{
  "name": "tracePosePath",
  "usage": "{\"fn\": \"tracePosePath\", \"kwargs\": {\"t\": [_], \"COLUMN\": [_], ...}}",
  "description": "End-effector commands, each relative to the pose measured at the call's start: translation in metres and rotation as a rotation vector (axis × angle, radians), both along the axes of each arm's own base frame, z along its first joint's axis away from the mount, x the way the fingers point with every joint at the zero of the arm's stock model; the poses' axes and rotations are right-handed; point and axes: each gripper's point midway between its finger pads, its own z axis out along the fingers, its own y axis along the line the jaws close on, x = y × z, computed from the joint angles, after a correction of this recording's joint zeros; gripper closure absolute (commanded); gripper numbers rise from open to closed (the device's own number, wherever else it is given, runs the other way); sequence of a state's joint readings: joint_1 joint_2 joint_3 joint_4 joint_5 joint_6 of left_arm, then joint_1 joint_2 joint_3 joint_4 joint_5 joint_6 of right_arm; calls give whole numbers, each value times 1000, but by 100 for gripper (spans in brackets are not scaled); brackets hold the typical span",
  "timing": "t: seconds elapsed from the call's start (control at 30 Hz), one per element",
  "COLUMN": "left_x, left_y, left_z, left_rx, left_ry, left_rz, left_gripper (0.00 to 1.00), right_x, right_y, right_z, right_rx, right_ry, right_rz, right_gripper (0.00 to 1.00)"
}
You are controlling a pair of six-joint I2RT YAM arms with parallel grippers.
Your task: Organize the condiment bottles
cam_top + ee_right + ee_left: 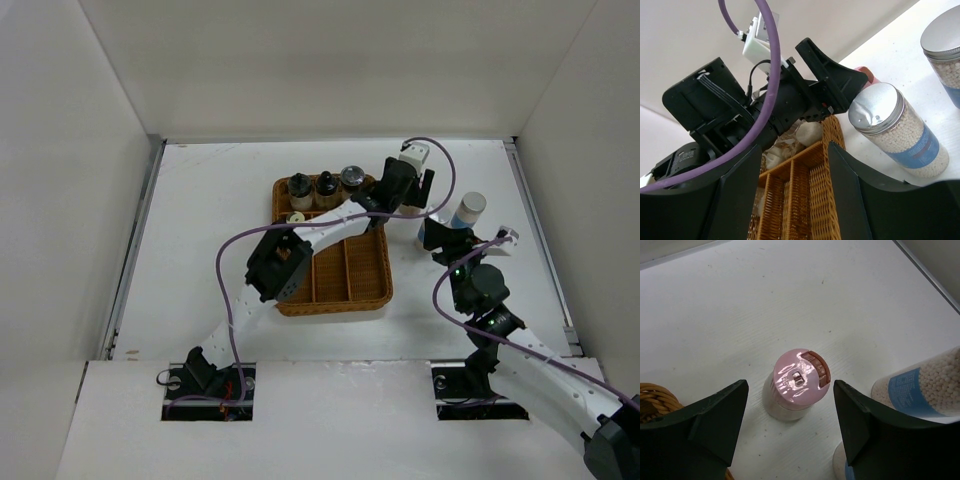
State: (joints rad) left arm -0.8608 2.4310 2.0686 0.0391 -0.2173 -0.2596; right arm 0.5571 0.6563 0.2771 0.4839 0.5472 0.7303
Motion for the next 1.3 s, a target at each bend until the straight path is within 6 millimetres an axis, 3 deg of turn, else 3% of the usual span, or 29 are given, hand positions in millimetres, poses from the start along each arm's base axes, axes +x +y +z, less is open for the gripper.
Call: {"fn": "tracePosePath", "kwargs": {"t": [0.0, 0.23, 0.7, 0.93, 1.13, 1.27], "left_x": [9, 20, 17, 22, 22, 21], "left_y": [-8, -11, -17, -13, -7, 4], "left_z": [66, 50, 25, 18, 33, 77], "left_rx": [-93, -71, -57, -41, -44, -92], "left_ry": [-105, -87, -47, -47, -67, -114], "left_rz": [-5, -14, -42, -26, -13, -4], "left_gripper": [32, 36, 37, 46, 65, 67], "right_x": [-1, -2, 1, 2, 1, -1], "right_y": [1, 0, 2, 3, 3, 3], "right_z": [24, 26, 23, 21, 22, 24], "right_rx": [43, 43, 39, 38, 39, 46], "right_ry": [-70, -75, -64, -62, -66, -78], "right_rz": [9, 9, 12, 14, 14, 17], "right_gripper": [38, 37, 37, 37, 37, 37]}}
